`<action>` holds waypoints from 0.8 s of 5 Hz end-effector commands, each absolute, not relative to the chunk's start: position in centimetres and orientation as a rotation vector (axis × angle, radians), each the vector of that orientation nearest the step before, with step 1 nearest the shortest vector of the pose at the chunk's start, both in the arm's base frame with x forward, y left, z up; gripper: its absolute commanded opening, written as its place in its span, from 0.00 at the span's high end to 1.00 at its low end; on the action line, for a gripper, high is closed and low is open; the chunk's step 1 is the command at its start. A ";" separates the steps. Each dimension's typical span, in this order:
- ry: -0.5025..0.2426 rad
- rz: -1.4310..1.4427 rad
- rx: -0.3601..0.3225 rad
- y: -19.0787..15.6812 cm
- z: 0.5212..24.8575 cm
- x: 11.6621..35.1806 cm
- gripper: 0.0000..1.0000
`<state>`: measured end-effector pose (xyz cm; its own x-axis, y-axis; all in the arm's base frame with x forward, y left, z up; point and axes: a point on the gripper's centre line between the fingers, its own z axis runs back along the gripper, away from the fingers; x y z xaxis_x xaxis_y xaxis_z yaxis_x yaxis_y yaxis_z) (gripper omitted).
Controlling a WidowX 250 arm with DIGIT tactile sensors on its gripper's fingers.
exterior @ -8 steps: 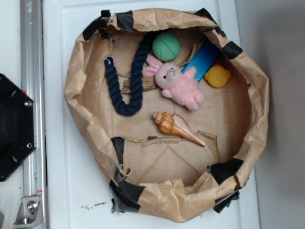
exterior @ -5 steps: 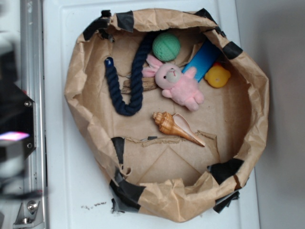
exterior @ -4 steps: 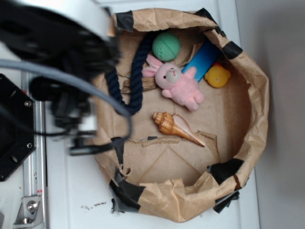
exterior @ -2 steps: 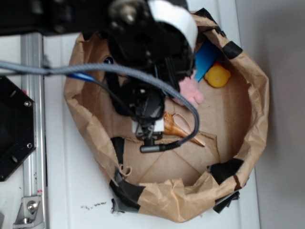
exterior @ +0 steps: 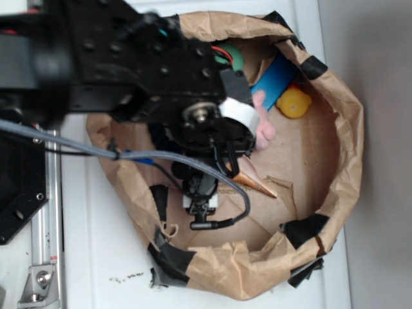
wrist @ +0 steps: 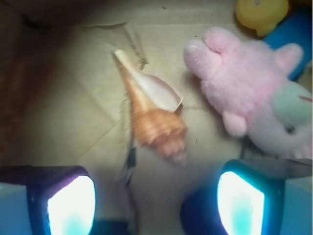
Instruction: Grab the shell.
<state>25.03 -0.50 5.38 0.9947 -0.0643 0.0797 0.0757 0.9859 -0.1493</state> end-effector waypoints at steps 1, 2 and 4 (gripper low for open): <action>-0.115 -0.182 -0.106 -1.9 4.2 26.9 0.00; -0.124 -0.220 -0.086 -2.6 3.8 27.7 0.00; -0.114 -0.212 -0.044 -3.4 2.9 28.3 0.96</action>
